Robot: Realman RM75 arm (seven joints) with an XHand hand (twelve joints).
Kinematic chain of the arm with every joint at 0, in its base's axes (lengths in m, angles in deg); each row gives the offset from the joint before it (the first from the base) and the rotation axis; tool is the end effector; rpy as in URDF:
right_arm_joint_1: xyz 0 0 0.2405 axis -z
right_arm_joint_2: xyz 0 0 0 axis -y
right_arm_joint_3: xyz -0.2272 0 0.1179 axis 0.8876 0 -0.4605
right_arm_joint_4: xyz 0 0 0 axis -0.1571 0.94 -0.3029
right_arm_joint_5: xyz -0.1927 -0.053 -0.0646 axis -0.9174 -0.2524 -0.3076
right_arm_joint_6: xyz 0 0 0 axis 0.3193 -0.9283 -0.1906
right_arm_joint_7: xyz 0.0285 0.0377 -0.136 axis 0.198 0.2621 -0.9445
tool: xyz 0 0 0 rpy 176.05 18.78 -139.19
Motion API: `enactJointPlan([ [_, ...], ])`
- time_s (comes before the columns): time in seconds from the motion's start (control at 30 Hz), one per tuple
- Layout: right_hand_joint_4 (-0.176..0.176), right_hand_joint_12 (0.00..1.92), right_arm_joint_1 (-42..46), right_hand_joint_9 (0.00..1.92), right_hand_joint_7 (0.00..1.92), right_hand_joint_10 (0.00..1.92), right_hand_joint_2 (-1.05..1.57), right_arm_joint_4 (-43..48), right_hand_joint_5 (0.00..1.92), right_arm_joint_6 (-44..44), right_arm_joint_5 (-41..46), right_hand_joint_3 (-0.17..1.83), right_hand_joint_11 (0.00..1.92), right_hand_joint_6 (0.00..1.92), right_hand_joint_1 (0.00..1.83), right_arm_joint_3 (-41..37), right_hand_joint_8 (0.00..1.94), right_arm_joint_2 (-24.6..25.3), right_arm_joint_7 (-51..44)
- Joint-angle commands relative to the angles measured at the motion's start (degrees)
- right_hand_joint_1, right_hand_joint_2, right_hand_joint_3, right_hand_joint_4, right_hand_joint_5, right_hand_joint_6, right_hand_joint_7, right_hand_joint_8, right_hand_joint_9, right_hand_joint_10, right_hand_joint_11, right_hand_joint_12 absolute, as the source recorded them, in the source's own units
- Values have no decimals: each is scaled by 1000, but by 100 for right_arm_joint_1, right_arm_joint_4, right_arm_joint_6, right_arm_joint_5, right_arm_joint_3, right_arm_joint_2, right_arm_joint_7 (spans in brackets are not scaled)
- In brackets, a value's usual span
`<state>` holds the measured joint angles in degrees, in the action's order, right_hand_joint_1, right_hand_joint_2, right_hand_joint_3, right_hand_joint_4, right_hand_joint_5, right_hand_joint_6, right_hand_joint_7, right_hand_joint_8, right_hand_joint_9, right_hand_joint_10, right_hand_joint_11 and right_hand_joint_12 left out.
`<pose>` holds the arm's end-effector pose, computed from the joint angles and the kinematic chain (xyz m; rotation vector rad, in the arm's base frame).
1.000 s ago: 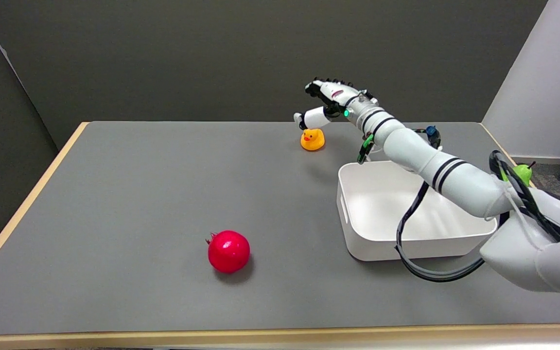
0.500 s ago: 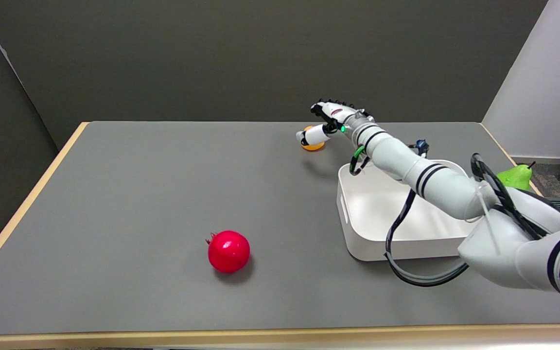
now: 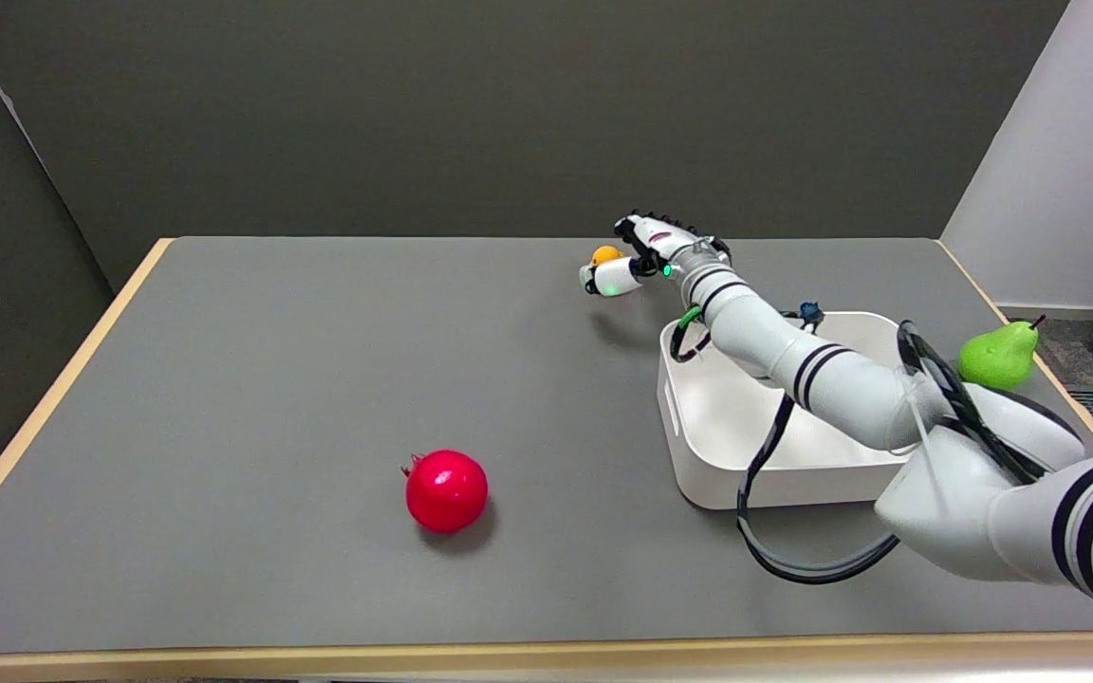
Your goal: Pick up the yellow duck.
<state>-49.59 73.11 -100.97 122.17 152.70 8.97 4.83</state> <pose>-0.2673 -0.5178 0.3491 1.3162 -0.4636 0.1958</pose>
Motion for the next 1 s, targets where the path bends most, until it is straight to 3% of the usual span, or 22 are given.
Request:
enactJointPlan([
  [0.03, -88, 897, 75, 102, 197, 736, 608, -76, 124, -339, 192, 942, -1, 421, 559, 50, 454, 203, 55],
  [0.17, -94, 877, 125, 116, 254, 772, 678, -100, 165, -426, 192, 829, -1, 357, 595, 50, 388, 255, 55],
  [0.37, -111, 917, 171, 184, 303, 826, 713, -92, 177, -604, 176, 849, -1, 384, 630, 58, 466, 323, 55],
  [0.43, -119, 996, 196, 245, 310, 824, 679, -91, 167, -636, 176, 952, -1, 457, 655, 66, 570, 339, 55],
  [0.67, -139, 1160, 308, 386, 409, 1029, 759, -36, 227, -732, 176, 935, 23, 507, 689, 74, 811, 363, 55],
  [0.73, -149, 1243, 340, 464, 366, 1188, 803, 11, 277, -789, 165, 902, 88, 688, 755, 82, 1209, 363, 55],
  [0.87, -152, 1397, 444, 491, 316, 1474, 847, 117, 291, -892, -123, 826, 162, 1095, 857, 82, 1577, 363, 55],
  [0.93, -174, 1547, 467, 479, 251, 1686, 1264, 149, 452, -923, -175, 312, 168, 1717, 930, 82, 1737, 363, 55],
  [1.0, -176, 1640, 482, 474, 249, 1759, 1275, 171, 478, -938, -177, 300, 149, 1750, 939, 82, 1789, 363, 55],
])
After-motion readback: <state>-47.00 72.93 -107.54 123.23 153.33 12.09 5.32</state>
